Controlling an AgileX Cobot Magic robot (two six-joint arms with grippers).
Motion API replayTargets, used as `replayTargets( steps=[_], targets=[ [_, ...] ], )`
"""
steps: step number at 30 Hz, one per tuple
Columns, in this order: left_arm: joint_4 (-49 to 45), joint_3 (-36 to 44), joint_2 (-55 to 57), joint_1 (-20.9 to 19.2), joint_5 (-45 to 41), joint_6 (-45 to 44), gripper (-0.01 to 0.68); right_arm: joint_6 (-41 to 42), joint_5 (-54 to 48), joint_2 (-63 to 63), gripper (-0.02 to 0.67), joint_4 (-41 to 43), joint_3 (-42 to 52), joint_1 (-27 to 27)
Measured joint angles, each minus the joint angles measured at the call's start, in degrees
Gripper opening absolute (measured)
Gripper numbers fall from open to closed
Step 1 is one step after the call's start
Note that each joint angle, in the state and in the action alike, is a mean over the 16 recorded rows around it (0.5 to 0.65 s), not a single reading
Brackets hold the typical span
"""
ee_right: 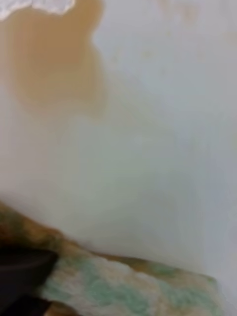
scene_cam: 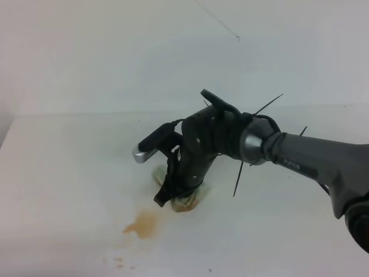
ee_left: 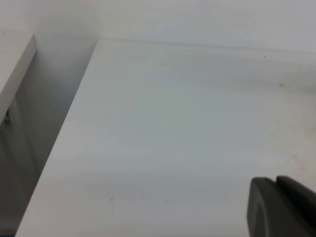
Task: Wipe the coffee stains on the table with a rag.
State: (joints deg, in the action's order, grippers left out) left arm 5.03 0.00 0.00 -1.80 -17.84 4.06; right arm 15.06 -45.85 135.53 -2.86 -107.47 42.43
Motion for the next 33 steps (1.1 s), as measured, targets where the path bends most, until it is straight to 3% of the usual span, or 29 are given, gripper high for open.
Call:
replayTargets(
  steps=[8,18,26,33],
  targets=[
    [0.0,0.0,0.0,0.0,0.0,0.0,-0.002,6.2,-3.3,-2.4,0.027,-7.1,-1.5,-1.0],
    [0.0,0.0,0.0,0.0,0.0,0.0,-0.002,10.6,-6.7,-4.0,0.026,-16.2,-4.6,3.2],
    [0.0,0.0,0.0,0.0,0.0,0.0,-0.002,9.8,-5.4,-1.2,0.026,-15.9,-5.1,6.3],
    [0.0,0.0,0.0,0.0,0.0,0.0,-0.002,8.0,-4.1,1.2,0.026,-12.3,-5.1,5.0]
  ],
)
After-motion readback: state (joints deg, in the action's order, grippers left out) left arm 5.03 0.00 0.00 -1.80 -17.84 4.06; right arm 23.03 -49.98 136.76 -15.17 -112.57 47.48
